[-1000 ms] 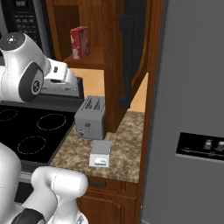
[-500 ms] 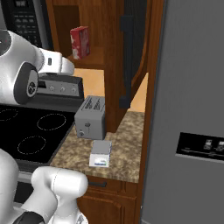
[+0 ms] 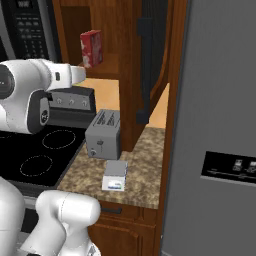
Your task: Pick the cereal and place it on the digital scale for weighing, and close the cabinet.
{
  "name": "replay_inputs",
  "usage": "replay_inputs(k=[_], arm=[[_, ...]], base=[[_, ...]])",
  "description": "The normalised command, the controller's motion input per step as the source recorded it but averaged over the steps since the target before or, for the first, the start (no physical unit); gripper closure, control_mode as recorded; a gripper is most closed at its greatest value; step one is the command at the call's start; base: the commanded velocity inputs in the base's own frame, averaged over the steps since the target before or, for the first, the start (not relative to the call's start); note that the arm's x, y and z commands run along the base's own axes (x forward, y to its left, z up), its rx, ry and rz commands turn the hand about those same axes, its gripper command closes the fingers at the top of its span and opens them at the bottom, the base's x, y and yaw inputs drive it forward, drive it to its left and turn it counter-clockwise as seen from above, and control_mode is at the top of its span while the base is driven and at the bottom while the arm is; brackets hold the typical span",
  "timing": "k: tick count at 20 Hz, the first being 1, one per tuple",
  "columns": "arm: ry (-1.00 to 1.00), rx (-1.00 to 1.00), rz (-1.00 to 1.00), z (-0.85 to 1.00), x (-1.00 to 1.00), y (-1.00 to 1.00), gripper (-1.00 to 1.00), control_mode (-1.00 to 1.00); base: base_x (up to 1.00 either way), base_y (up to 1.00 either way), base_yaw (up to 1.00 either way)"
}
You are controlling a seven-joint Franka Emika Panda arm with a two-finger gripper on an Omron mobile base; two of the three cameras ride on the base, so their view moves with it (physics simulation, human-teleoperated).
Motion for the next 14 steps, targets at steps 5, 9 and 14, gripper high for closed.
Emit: replay_inputs(k=[5,9,14], arm=[[-0.10,0.00,0.00,0.58,0.00,0.00,-1.00,-1.00],[-0.01,0.00,0.00,0.54,0.00,0.00,-1.00,-1.00],[0.07,0.00,0.00,0.05,0.37,0.00,-1.00,-1.00]], base=[[0.00,0.00,0.00],[0.00,0.00,0.00],[0.00,0.00,0.00]])
